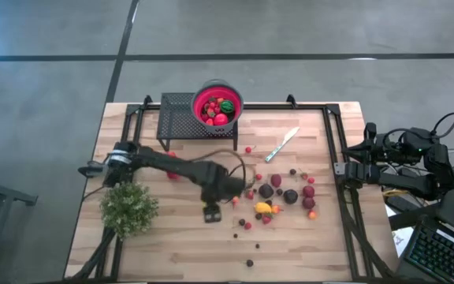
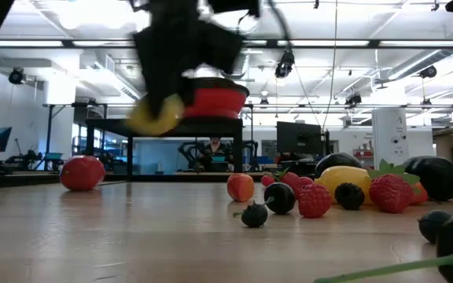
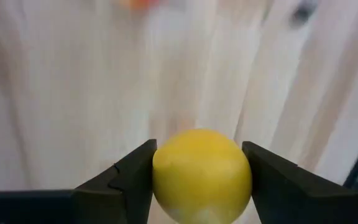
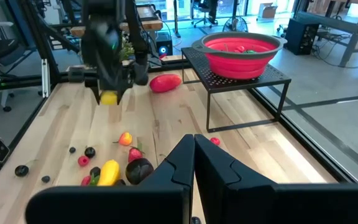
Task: Pick & Place Fruit
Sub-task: Put the yellow lemon into the red gray strainer bowl on the shelf
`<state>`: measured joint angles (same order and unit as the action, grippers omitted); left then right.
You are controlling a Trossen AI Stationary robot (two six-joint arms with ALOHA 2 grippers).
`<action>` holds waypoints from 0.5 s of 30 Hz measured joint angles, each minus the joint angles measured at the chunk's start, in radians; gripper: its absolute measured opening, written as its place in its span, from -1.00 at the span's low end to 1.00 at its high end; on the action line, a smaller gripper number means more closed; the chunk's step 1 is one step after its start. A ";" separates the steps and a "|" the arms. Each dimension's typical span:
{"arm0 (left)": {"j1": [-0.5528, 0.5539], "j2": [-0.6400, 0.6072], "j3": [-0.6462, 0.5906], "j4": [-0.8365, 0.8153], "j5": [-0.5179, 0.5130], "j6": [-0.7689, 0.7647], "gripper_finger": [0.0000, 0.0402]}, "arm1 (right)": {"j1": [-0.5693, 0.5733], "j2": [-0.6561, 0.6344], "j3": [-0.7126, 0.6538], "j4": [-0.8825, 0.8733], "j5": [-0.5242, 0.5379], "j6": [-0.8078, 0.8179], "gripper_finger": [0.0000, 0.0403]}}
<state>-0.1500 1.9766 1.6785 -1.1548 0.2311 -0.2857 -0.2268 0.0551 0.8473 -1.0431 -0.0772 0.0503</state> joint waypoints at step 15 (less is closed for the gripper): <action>0.227 0.000 0.462 0.013 -0.096 0.316 0.08 | 0.000 0.000 0.000 0.000 0.000 -0.001 -0.96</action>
<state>0.0773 1.9766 2.1401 -1.1416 0.1355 0.0306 -0.2272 0.0547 0.8471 -1.0431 -0.0776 0.0498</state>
